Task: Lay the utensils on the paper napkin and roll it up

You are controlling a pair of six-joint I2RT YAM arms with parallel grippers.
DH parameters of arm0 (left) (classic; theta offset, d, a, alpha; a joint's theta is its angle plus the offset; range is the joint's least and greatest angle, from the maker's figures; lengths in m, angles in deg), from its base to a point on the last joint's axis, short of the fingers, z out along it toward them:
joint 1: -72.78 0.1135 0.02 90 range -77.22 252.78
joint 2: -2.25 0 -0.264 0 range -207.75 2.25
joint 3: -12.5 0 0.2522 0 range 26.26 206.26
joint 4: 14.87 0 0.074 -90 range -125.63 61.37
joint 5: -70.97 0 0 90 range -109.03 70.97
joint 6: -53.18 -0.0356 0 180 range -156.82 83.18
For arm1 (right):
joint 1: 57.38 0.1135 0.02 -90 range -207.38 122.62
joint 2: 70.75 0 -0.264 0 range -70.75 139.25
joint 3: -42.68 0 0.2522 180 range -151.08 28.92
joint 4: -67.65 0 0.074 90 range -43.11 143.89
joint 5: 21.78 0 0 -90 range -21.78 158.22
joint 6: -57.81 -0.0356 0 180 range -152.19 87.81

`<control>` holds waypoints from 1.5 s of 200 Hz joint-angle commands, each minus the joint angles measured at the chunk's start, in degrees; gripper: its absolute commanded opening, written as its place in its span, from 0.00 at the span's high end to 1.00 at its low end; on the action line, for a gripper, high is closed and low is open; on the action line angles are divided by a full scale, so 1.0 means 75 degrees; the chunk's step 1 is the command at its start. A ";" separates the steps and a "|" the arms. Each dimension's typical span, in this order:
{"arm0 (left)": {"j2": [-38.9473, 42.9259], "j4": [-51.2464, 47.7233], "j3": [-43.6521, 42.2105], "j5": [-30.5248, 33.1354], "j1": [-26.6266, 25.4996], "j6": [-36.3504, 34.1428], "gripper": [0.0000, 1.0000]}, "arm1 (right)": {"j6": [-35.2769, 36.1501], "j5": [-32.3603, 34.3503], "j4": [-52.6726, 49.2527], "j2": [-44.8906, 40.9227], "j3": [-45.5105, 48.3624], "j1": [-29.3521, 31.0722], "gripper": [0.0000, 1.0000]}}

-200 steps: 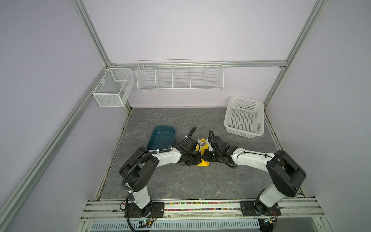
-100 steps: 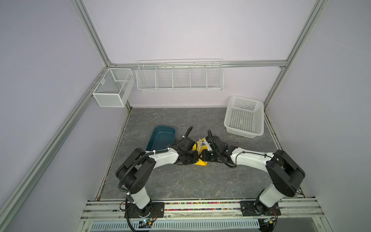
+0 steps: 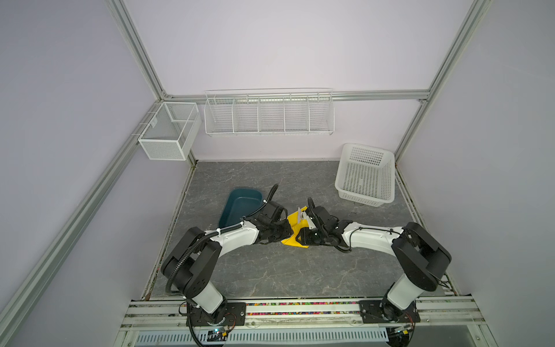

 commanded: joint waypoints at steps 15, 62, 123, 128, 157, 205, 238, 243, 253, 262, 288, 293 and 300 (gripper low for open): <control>-0.0088 0.0031 0.0454 -0.0351 0.0208 -0.0092 0.71 | 0.0131 -0.0012 0.0416 0.0005 0.0291 0.0097 0.49; -0.0274 -0.0041 0.0595 -0.0377 0.0273 -0.0111 0.65 | 0.0131 0.0018 0.0401 0.0052 0.0300 0.0091 0.50; -0.0678 -0.0305 0.0772 -0.0329 0.0284 -0.0190 0.59 | 0.0121 0.0030 0.0369 0.0005 0.0312 0.0088 0.50; -0.0728 -0.0266 0.0790 -0.0397 0.0284 -0.0207 0.59 | 0.0114 0.0029 0.0377 0.0017 0.0312 0.0095 0.50; -0.0969 -0.0016 0.0853 -0.0673 0.0283 -0.0157 0.59 | 0.0124 -0.0006 0.0376 0.0011 0.0301 0.0092 0.50; -0.1138 0.0257 0.0838 -0.0747 0.0284 -0.0143 0.77 | 0.0158 0.0008 0.0286 -0.0085 0.0306 0.0090 0.50; -0.1114 0.0264 0.0691 -0.0662 0.0284 -0.0220 0.93 | 0.0014 -0.0022 0.0347 -0.0513 0.0476 0.0095 0.50; -0.1113 0.0278 0.0673 -0.0687 0.0279 -0.0220 0.93 | -0.0014 0.0008 0.0338 -0.0606 0.0510 0.0086 0.50; -0.1108 0.0322 0.0637 -0.0750 0.0278 -0.0231 0.95 | -0.0164 0.0161 0.0320 -0.0827 0.0643 0.0059 0.51; -0.1101 0.0344 0.0603 -0.0781 0.0284 -0.0240 0.96 | -0.0311 0.0224 0.0436 -0.1062 0.0824 0.0005 0.52; -0.1024 0.0349 0.0551 -0.0836 0.0284 -0.0288 0.99 | -0.0841 0.0177 0.0926 -0.1582 0.1415 -0.0304 0.56; -0.1010 0.0339 0.0553 -0.0843 0.0284 -0.0293 0.99 | -0.0901 0.0160 0.0955 -0.1655 0.1483 -0.0353 0.57; -0.0987 0.0317 0.0544 -0.0857 0.0284 -0.0296 1.00 | -0.0976 0.0164 0.0940 -0.1719 0.1555 -0.0409 0.59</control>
